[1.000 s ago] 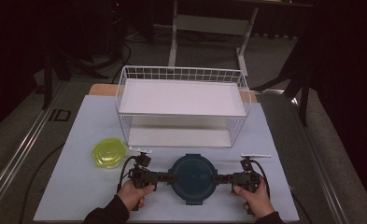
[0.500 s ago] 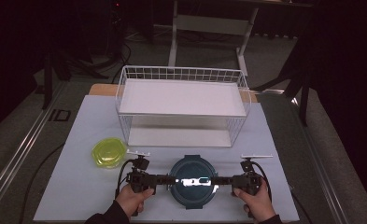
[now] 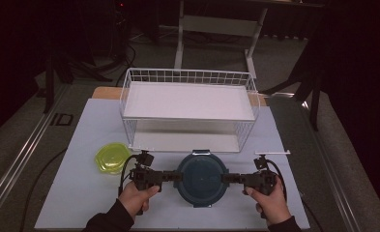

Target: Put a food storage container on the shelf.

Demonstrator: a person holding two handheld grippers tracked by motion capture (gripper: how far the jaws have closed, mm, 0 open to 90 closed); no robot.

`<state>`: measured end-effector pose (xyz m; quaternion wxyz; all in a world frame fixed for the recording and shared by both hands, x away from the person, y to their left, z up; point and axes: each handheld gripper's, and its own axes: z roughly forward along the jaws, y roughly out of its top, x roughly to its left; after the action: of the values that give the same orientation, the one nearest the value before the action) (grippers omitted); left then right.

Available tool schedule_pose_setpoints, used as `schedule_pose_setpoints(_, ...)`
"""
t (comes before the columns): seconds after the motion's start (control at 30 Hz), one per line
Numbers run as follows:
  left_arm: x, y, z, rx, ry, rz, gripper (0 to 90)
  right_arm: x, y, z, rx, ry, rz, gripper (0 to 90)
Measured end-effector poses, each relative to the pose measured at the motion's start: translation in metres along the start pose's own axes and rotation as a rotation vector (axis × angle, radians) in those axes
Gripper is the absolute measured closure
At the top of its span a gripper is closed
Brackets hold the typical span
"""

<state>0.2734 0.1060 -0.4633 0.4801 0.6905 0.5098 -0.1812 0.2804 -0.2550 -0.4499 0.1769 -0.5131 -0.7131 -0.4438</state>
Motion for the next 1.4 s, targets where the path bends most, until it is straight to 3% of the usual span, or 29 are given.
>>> schedule_pose_setpoints(0.6, -0.037, 0.06, -0.043, -0.12, 0.003, 0.077, 56.3, 0.046, 0.059, -0.023, -0.095, 0.027, -0.076, 56.9)
schedule_pose_setpoints(0.93, -0.052, 0.099, -0.062, -0.164, 0.023, 0.091, 56.3, 0.063, 0.098, -0.029, -0.123, 0.04, -0.088, 56.8)
schedule_pose_setpoints(1.17, -0.055, 0.126, -0.067, -0.179, 0.023, 0.091, 56.2, 0.072, 0.127, -0.033, -0.145, 0.026, -0.09, 56.8)
schedule_pose_setpoints(1.4, -0.05, 0.153, -0.065, -0.19, 0.028, 0.068, 56.2, 0.07, 0.151, -0.033, -0.156, 0.025, -0.054, 56.7)
